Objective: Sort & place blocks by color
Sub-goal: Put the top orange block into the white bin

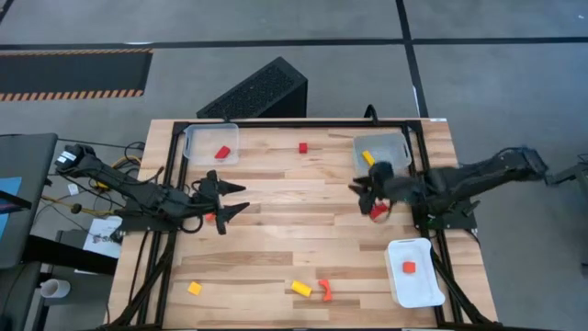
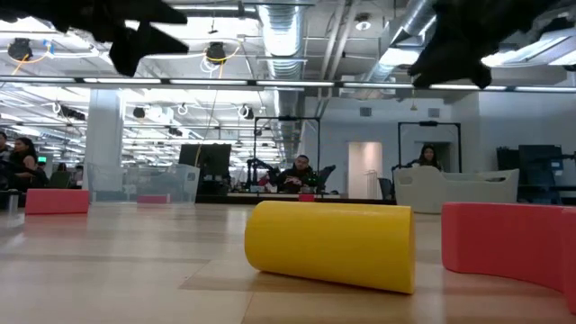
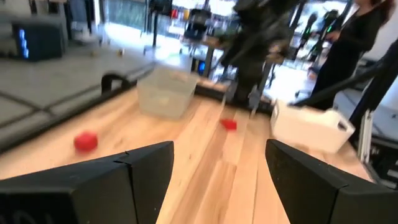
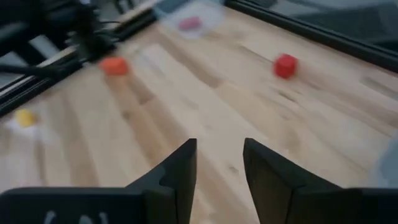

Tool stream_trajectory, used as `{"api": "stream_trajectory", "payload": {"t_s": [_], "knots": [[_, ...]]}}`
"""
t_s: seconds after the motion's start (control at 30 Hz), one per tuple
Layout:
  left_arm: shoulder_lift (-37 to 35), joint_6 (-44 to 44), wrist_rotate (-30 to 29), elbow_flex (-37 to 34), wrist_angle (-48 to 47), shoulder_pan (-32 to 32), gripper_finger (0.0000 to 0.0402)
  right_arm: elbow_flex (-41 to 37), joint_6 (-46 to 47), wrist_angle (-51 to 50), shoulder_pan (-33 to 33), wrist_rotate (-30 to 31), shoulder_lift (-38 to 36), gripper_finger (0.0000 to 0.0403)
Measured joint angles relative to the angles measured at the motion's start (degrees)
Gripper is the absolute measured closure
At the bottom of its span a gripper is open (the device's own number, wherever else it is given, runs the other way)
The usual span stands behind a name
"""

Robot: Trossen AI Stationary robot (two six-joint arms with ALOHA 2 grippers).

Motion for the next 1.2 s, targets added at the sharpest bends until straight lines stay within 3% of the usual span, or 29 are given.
{"api": "stream_trajectory", "payload": {"t_s": [0.13,0.27,0.43,0.6,0.7,0.93,1.2], "knots": [[0.19,-5.57,0.91,0.13,-7.52,0.0,0.0157,0.04,-0.41,5.96,10.09,6.85,3.76,0.0261],[1.43,-13.04,2.47,5.38,-21.85,0.0,0.0157,0.04,-2.96,11.02,16.62,11.41,7.68,0.0273],[7.53,-19.86,3.29,16.95,-43.57,0.02,0.0157,0.04,-3.41,12.49,20.74,16.14,10.81,0.0284],[15.49,-25.88,4.22,26.19,-63.35,0.07,0.0157,0.03,-3.41,12.44,21.39,16.6,10.83,0.0284],[19.66,-29.33,5.77,28.43,-69.25,0.15,0.0157,0.02,-3.48,12.31,22.32,16.69,9.61,0.0285],[26.35,-30.19,13.85,28.63,-72.76,0.11,0.0157,0.04,-3.43,13.04,24.1,16.71,8.49,0.0285],[26.56,-31.81,12.92,28.63,-83.76,0.13,0.0157,0.04,-3.46,13.74,24.38,16.69,8.54,0.0285]]}}
